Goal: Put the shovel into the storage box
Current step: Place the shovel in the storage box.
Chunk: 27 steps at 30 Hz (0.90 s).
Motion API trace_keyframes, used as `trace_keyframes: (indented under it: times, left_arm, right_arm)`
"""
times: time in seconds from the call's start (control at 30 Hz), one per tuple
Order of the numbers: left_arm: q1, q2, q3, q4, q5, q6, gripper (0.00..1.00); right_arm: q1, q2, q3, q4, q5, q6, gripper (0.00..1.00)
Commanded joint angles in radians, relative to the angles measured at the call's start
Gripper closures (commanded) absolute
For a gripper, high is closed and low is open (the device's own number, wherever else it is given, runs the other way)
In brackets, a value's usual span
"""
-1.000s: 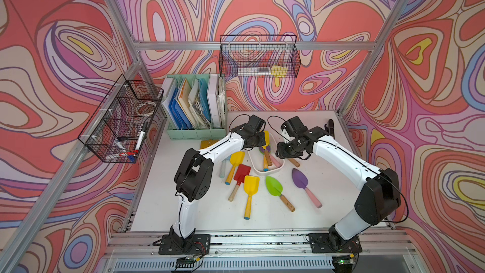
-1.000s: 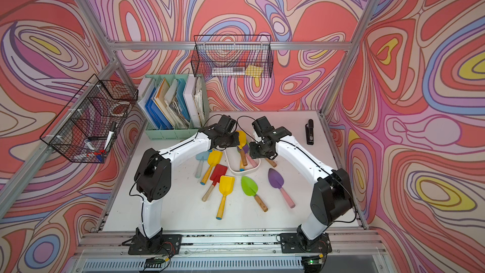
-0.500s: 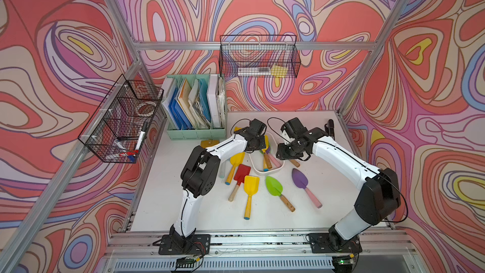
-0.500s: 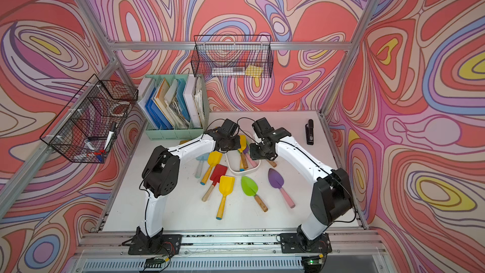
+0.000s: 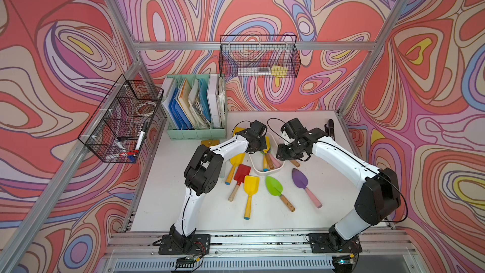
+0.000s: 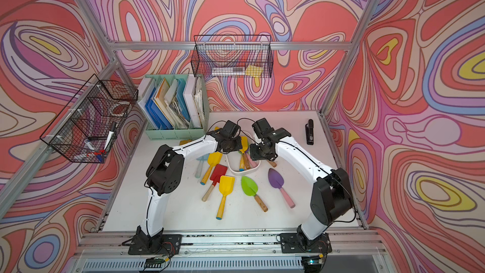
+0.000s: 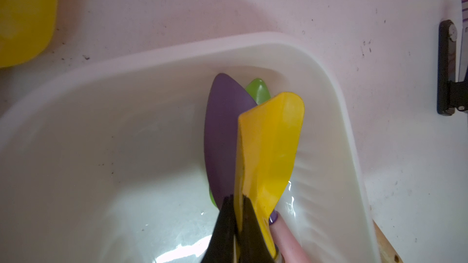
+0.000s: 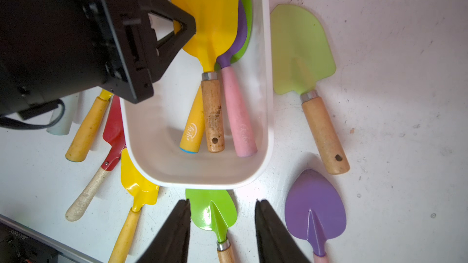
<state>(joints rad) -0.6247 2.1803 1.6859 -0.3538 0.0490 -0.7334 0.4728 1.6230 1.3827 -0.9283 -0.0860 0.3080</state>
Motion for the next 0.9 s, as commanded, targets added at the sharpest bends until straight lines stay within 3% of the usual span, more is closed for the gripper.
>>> trace_keyframes:
  times: [0.0, 0.4, 0.63, 0.87]
  left_arm:
    - [0.003, 0.027, 0.027, 0.019, 0.013, -0.004, 1.00]
    - [0.003, 0.045, 0.050, -0.016, 0.012, 0.005, 0.88]
    - [0.003, 0.052, 0.067, -0.041, 0.004, 0.006, 0.68]
    - [0.002, 0.046, 0.084, -0.064, -0.003, 0.014, 0.59]
  right_arm:
    - [0.006, -0.021, -0.013, 0.006, 0.009, -0.006, 0.57]
    - [0.006, -0.017, -0.010, 0.006, 0.002, -0.010, 0.57]
    - [0.007, -0.012, -0.003, 0.005, 0.003, -0.014, 0.57]
    - [0.006, -0.011, 0.002, 0.003, 0.002, -0.015, 0.57]
